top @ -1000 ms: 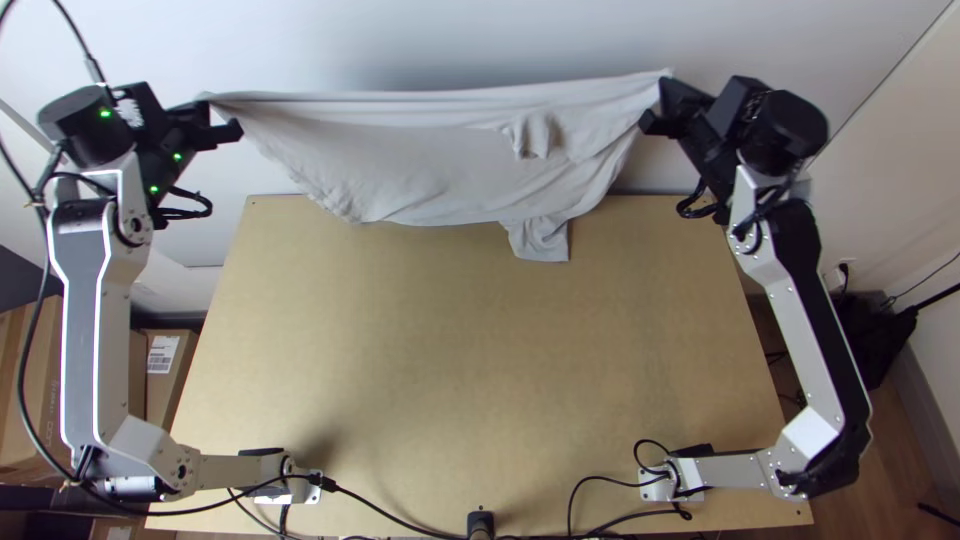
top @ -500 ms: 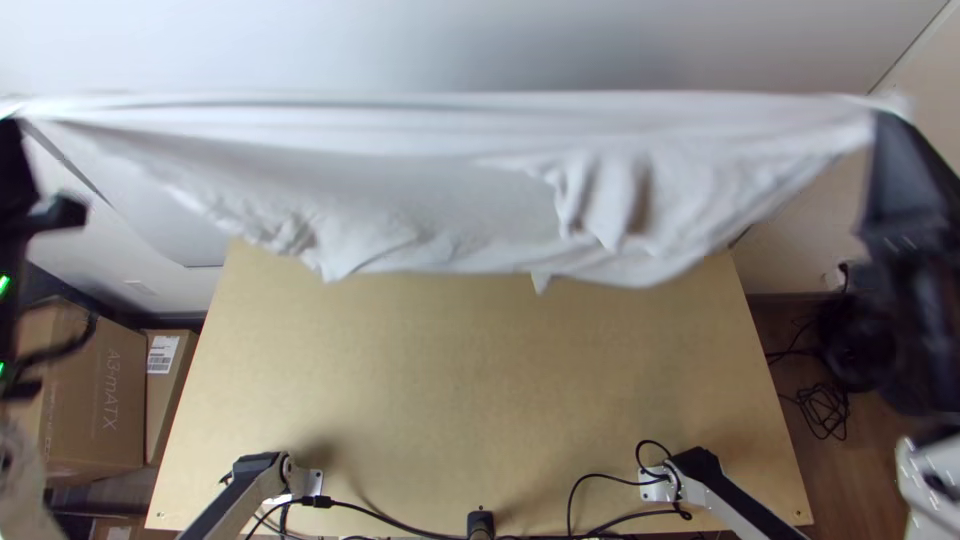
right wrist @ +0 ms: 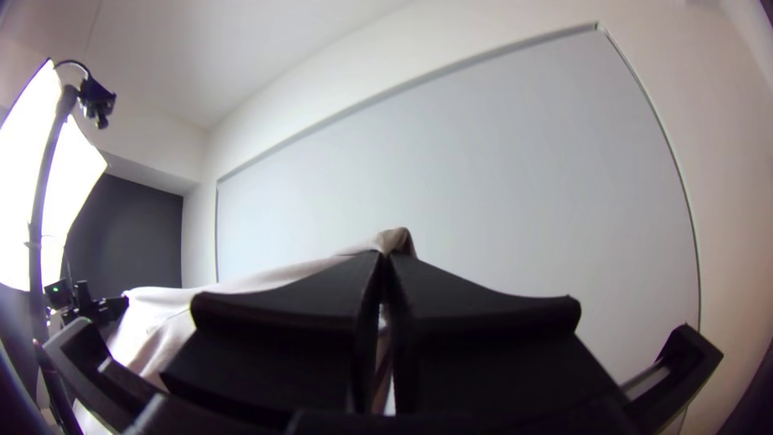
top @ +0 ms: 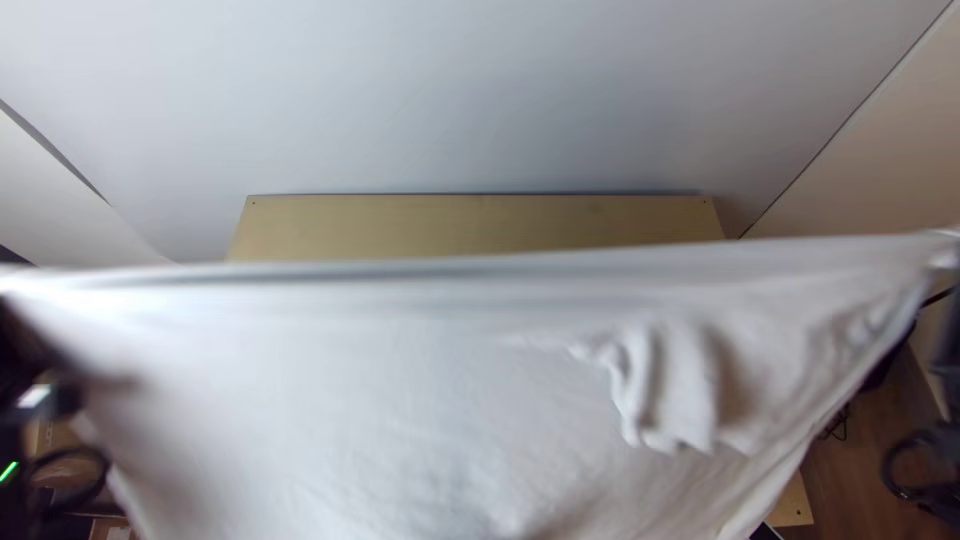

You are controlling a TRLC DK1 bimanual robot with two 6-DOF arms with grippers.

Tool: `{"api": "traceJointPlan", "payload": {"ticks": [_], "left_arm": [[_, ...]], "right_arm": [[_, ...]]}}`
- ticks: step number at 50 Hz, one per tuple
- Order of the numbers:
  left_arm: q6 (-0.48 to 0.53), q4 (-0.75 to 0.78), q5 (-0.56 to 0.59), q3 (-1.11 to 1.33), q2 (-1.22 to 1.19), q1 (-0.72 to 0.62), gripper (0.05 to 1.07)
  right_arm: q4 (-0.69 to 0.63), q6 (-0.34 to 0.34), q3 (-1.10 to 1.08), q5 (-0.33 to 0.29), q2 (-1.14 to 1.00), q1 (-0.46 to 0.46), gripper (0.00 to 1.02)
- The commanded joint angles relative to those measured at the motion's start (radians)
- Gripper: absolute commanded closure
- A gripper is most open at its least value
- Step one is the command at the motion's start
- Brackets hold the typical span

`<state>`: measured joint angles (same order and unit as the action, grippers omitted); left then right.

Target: Fold the t-shirt

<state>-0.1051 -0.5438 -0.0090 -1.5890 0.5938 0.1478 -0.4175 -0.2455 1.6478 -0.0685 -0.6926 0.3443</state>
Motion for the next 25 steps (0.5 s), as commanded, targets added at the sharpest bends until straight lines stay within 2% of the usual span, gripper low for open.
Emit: {"api": "traceJointPlan", "payload": {"ticks": [1, 8, 13, 20, 25], "left_arm": [[-0.039, 0.074, -0.029, 0.299, -0.052, -0.007, 1.05], [-0.051, 0.176, 0.012, 0.684, -0.129, -0.019, 1.05], [-0.065, 0.228, 0.026, 0.909, -0.138, -0.037, 1.05], [-0.067, 0.374, 0.038, 1.133, -0.089, -0.071, 1.05], [-0.067, 0.495, 0.040, 1.196, 0.031, -0.091, 1.05]], "right_arm": [[0.026, -0.063, -0.206, 0.024, 0.002, 0.002, 1.00], [0.114, -0.113, -0.571, 0.026, 0.051, 0.064, 1.00], [0.195, -0.172, -0.821, 0.024, 0.053, 0.068, 1.00], [0.439, -0.207, -1.114, 0.006, -0.065, 0.062, 1.00], [0.611, -0.227, -1.188, 0.004, -0.239, 0.062, 1.00]]}}
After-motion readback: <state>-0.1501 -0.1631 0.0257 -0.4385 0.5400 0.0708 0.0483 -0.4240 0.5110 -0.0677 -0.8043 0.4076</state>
